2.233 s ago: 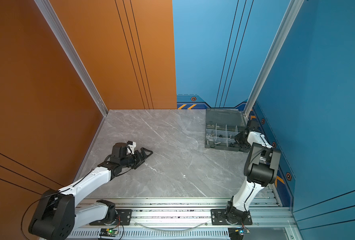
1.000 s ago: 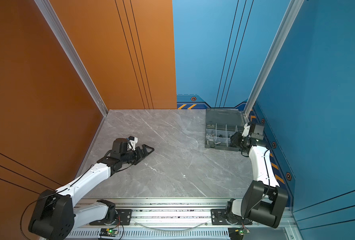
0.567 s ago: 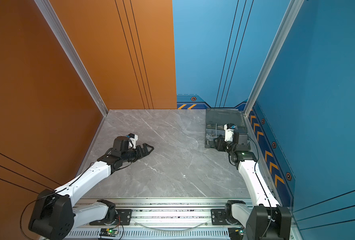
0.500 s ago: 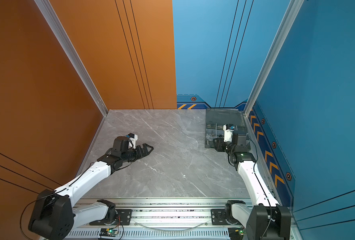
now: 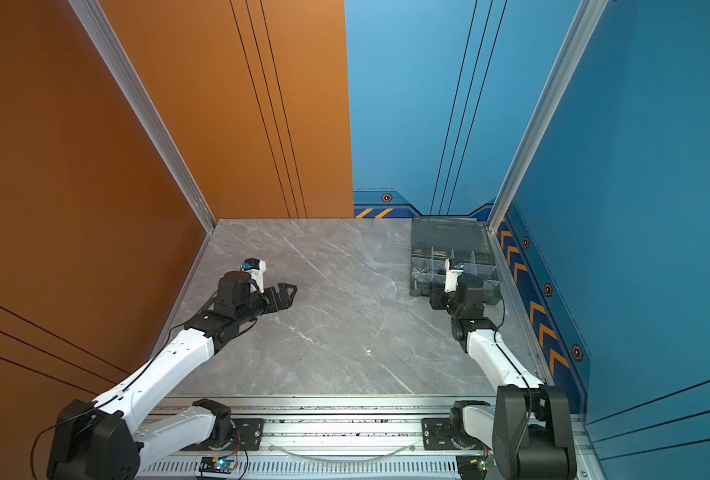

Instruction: Sort the screws and nuts into containers

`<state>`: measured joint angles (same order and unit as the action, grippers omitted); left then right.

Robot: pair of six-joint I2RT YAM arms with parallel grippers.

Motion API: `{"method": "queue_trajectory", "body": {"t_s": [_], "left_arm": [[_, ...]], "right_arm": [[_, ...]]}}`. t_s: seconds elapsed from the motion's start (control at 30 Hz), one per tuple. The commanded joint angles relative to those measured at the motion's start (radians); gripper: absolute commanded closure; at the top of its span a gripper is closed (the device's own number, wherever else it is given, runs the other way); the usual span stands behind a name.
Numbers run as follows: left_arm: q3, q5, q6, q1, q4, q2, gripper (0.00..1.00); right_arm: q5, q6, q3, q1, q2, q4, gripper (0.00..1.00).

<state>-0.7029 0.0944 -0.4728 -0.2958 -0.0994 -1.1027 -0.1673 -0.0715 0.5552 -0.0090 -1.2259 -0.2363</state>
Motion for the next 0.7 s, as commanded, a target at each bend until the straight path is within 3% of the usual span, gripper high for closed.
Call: {"method": "queue_trajectory", "body": {"t_s": [0.0, 0.27, 0.5, 0.67], "left_arm": [[-0.007, -0.083, 0.083, 0.021, 0.034, 0.017, 0.02], [0.017, -0.140, 0.137, 0.096, 0.076, -0.004, 0.02], [0.080, -0.236, 0.234, 0.163, 0.184, -0.033, 0.02], [0.128, -0.296, 0.316, 0.199, 0.325, -0.139, 0.02]], "right_arm": [[0.078, 0.041, -0.017, 0.003, -0.070, -0.165, 0.47], [0.140, 0.043, -0.036, 0.012, -0.257, -0.341, 0.47], [0.176, 0.021, -0.077, 0.006, -0.274, -0.428, 0.46], [0.224, 0.012, -0.108, 0.010, -0.276, -0.482, 0.40]]}}
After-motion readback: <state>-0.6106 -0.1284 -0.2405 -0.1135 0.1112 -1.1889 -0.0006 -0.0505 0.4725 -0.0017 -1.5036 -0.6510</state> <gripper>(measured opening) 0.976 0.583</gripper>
